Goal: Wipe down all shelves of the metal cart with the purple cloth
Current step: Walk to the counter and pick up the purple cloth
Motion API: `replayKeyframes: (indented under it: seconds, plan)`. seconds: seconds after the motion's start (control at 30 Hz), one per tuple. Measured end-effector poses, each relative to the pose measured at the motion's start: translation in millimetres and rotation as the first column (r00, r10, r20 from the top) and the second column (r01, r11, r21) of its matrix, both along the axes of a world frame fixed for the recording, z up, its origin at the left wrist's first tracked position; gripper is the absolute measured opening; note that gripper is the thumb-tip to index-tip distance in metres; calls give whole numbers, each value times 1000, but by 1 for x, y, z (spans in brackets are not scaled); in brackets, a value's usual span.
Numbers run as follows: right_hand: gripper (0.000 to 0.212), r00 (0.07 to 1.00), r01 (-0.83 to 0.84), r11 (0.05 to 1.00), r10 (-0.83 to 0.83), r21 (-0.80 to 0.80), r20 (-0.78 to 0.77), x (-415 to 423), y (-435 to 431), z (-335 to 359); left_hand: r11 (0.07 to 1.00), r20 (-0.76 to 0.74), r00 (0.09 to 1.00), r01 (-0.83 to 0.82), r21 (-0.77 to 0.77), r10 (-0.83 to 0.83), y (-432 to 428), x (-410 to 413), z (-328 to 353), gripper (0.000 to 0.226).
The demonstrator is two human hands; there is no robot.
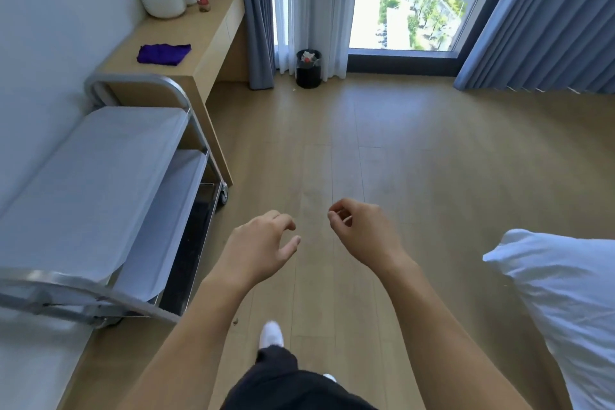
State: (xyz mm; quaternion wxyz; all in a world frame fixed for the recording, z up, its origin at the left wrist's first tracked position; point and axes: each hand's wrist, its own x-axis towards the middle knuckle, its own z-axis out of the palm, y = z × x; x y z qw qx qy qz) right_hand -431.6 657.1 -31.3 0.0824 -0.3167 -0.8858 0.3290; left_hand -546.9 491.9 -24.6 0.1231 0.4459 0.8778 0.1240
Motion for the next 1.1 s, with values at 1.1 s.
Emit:
replayKeyframes:
  seconds: [1.1]
  plan:
    - [17,975,-219,975,217,42,55,-598,339,-22,984,-41,983,-178,-11,178,330,-554,-29,27]
